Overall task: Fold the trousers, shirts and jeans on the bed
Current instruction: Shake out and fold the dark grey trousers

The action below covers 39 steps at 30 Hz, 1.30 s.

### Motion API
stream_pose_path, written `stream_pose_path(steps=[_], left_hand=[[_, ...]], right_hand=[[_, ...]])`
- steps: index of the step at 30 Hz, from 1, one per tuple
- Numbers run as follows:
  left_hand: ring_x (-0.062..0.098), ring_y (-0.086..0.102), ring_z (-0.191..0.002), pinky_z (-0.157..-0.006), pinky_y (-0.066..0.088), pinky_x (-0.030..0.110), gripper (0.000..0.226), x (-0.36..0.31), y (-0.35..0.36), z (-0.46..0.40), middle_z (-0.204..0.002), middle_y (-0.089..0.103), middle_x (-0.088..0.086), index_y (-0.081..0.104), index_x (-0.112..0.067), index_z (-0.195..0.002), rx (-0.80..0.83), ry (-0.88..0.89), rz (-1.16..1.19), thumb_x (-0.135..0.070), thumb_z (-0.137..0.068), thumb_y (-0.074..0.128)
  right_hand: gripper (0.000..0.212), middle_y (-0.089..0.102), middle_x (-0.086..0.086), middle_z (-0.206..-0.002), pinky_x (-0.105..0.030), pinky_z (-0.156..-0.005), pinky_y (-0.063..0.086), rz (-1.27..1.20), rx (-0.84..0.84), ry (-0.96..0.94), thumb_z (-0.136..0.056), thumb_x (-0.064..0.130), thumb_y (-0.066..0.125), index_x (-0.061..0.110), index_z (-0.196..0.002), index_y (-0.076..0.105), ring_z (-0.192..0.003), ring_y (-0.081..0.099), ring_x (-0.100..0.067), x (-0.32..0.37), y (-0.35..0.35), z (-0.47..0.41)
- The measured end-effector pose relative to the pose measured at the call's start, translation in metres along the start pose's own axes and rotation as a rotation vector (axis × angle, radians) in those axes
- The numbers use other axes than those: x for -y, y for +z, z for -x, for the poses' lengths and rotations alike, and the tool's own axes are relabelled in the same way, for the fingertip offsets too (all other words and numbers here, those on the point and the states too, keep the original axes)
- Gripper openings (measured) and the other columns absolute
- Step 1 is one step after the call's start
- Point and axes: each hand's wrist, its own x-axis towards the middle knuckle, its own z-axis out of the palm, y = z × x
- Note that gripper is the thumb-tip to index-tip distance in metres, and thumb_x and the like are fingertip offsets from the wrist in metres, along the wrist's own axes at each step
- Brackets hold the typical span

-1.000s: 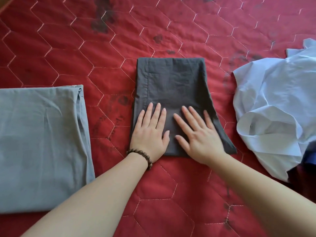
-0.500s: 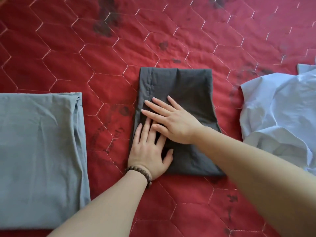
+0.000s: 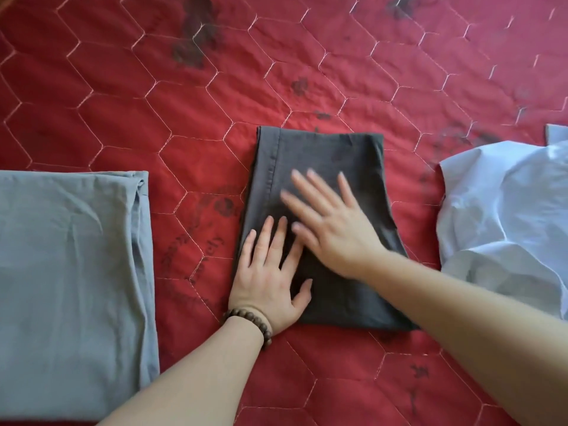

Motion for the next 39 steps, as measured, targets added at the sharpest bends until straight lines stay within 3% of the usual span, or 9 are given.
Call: stream_pose_path(steps=[3,7,13,16,19,23,28,33,39], left_hand=[[0.032,0.016,-0.146,-0.116,0.019,0.051,0.076,0.001,0.001,-0.001,-0.157,0.022,0.014,0.035,-0.021,-0.147,-0.002,0.003,-0.005,-0.052,-0.079,0.048],[0.031,0.017,-0.146,-0.116,0.018,0.050,0.074,0.000,0.000,0.000,-0.156,0.023,0.014,0.034,-0.020,-0.148,-0.018,0.006,-0.018,-0.052,-0.081,0.045],[0.029,0.010,-0.147,-0.115,0.008,0.058,0.072,-0.001,-0.006,0.001,-0.159,0.015,0.014,0.035,-0.024,-0.147,0.000,0.008,-0.028,-0.055,-0.082,0.041],[0.033,0.003,-0.147,-0.114,0.007,0.061,0.063,-0.001,-0.012,0.002,-0.159,0.007,0.018,0.041,-0.033,-0.142,-0.014,-0.092,0.083,-0.051,-0.082,0.046],[0.040,0.023,-0.140,-0.111,0.026,0.051,0.048,0.004,-0.020,0.001,-0.156,0.013,0.025,0.058,-0.034,-0.130,-0.103,-0.291,0.330,-0.036,-0.082,0.059],[0.036,0.045,-0.123,-0.105,0.036,0.035,0.042,0.007,-0.032,0.002,-0.149,0.028,0.018,0.063,-0.034,-0.123,-0.070,-0.428,0.505,-0.025,-0.082,0.067],[0.024,0.056,-0.108,-0.087,0.027,0.008,0.048,0.015,-0.045,0.024,-0.113,0.047,0.003,0.059,-0.040,-0.125,0.105,-0.421,0.659,-0.036,-0.079,0.073],[0.026,0.052,-0.121,-0.096,0.041,0.028,0.052,0.016,-0.068,0.062,-0.146,0.037,0.007,0.055,-0.035,-0.132,0.131,-0.381,0.532,-0.040,-0.082,0.069],[0.026,0.058,-0.114,-0.090,0.047,0.034,0.054,0.058,-0.118,0.100,-0.147,0.037,0.004,0.055,-0.029,-0.133,0.040,-0.320,0.448,-0.036,-0.082,0.069]], right_hand=[[0.056,0.014,0.007,-0.160,-0.059,-0.115,0.002,0.054,0.147,0.235,-0.097,0.053,0.017,0.036,-0.151,0.016,-0.148,0.008,-0.015,-0.032,0.008,0.040],[0.058,0.000,0.007,-0.161,-0.059,-0.115,-0.005,0.107,0.088,0.585,-0.098,0.053,0.014,0.033,-0.152,0.009,-0.148,-0.004,-0.020,-0.046,0.004,0.044],[0.055,0.014,0.000,-0.160,-0.054,-0.117,0.013,-0.080,0.065,0.308,-0.098,0.051,0.029,0.037,-0.150,0.023,-0.148,0.010,-0.020,0.033,0.014,0.103],[0.057,0.004,-0.003,-0.161,-0.051,-0.119,0.004,-0.089,0.041,0.590,-0.096,0.056,0.030,0.041,-0.149,0.016,-0.149,0.003,-0.023,0.029,0.012,0.103],[0.068,0.002,-0.009,-0.161,-0.053,-0.115,0.013,-0.197,0.060,0.939,-0.090,0.066,0.035,0.042,-0.150,0.013,-0.147,0.006,-0.030,0.019,0.001,0.088],[0.062,0.036,-0.010,-0.146,-0.041,-0.102,0.033,-0.303,-0.002,0.860,-0.089,0.054,0.054,0.039,-0.146,0.033,-0.128,0.035,-0.029,0.019,-0.012,0.098],[0.083,0.041,-0.004,-0.113,-0.023,-0.087,0.036,-0.601,0.146,0.873,-0.081,0.040,0.073,0.046,-0.147,0.023,-0.094,0.050,-0.019,0.018,-0.028,0.121],[0.064,0.052,-0.007,-0.137,-0.028,-0.106,0.034,-0.682,0.096,0.798,-0.085,0.013,0.070,0.022,-0.143,0.044,-0.126,0.048,-0.022,0.046,-0.049,0.140],[0.061,0.049,0.004,-0.140,-0.007,-0.092,0.027,-0.656,-0.161,0.676,-0.087,0.000,0.060,0.024,-0.142,0.045,-0.124,0.046,-0.011,0.130,-0.085,0.128]])
